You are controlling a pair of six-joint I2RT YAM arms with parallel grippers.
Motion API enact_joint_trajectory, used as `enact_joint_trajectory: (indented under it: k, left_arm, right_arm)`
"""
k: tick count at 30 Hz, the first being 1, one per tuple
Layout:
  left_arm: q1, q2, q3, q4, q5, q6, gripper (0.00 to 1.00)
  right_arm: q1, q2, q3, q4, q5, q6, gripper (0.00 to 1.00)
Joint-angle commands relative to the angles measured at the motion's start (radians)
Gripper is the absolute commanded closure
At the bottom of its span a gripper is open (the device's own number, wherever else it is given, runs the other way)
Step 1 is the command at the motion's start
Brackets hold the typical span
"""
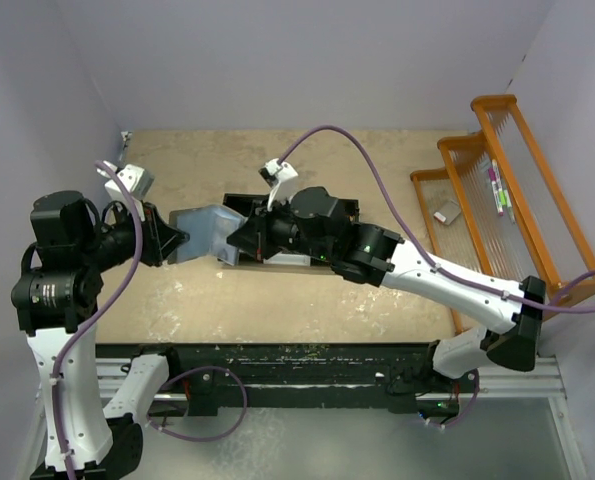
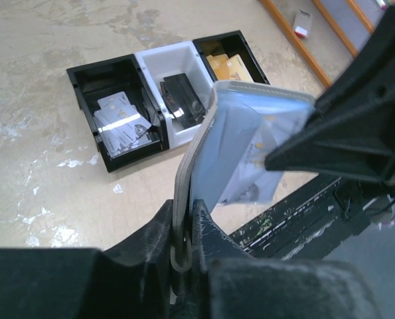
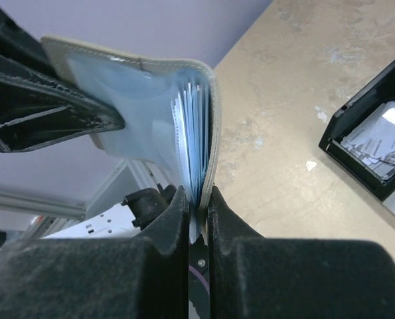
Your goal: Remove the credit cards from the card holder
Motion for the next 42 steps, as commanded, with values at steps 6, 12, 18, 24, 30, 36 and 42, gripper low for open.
enact_joint_trajectory:
  k: [6,12,18,24,30,36,42]
  left_arm:
    - [-0.002,0.043,0.093,-0.026,0.205,-0.008,1.0]
    - [-0.002,0.107,0.167,-0.063,0.448,-0.074,1.0]
    - [-0.002,0.152,0.185,-0.017,0.705,-0.197,1.0]
    - [-0.002,0.158,0.206,-0.01,0.72,-0.205,1.0]
    - [-0.002,0.169,0.235,-0.113,0.552,-0.076,1.0]
    - [-0.002,0.158,0.242,-0.126,0.435,-0.017,0.6]
    - [-0.002,0.145,0.241,-0.106,0.403,-0.013,0.24]
  right_arm:
    - [-0.132,-0.148,-0.161,0.325,-0.42,0.035,0.67]
    - [-0.202,-0.204,-0.281,0.463,-0.582,0.087,0.52]
    - [-0.27,-0.231,-0.414,0.665,-0.733,0.191,0.58]
    - [-0.335,-0.252,-0.545,0.973,-0.876,0.361,0.83]
    - [-0.342,-0.26,-0.548,1.057,-0.922,0.407,0.95]
    - [-0.342,-0.262,-0.491,0.859,-0.884,0.327,0.97]
    - [-0.338,-0.207,-0.308,0.424,-0.696,0.147,1.0]
